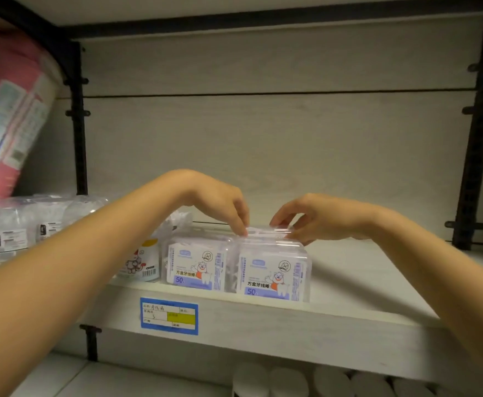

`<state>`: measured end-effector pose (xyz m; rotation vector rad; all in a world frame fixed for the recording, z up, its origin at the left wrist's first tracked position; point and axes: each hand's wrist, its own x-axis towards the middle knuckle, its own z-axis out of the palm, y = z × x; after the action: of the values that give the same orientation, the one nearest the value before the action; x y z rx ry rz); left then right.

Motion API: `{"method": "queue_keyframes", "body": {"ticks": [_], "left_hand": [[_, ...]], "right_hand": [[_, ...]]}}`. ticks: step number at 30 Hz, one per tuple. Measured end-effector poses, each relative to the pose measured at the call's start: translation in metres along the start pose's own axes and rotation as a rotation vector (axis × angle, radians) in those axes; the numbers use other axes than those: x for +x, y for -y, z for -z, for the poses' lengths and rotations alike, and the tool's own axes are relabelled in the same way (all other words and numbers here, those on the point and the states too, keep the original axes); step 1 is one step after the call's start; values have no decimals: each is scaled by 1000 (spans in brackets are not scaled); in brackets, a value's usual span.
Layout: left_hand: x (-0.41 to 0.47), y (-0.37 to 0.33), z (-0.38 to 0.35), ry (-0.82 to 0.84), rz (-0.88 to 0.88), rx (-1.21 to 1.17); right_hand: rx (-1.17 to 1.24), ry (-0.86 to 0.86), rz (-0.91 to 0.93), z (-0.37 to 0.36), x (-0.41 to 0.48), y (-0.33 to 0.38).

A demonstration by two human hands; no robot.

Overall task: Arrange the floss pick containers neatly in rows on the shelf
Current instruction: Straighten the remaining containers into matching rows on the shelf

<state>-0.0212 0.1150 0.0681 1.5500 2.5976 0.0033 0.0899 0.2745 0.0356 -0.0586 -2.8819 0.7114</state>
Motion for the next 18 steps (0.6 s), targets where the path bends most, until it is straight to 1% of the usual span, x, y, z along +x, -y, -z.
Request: {"method": "queue_keyframes", "body": {"ticks": [3, 6, 10, 13, 15, 18], "left_hand": [[-2, -1, 2, 45, 6, 1], [-7, -4, 4, 97, 20, 11], [-17, -8, 5, 104, 31, -49], [-30, -9, 8, 58, 56, -76], [-38, -5, 8, 67, 91, -51], [-45, 3, 4, 117, 133, 18]], "right_hand": [[77, 97, -28, 4, -2, -1], [91, 180, -67, 8, -5, 2], [149, 166, -131, 9, -12, 9], [105, 121, -139, 4, -18, 15], [58, 115, -127, -1, -22, 20], [8, 162, -94, -9, -29, 27]]}}
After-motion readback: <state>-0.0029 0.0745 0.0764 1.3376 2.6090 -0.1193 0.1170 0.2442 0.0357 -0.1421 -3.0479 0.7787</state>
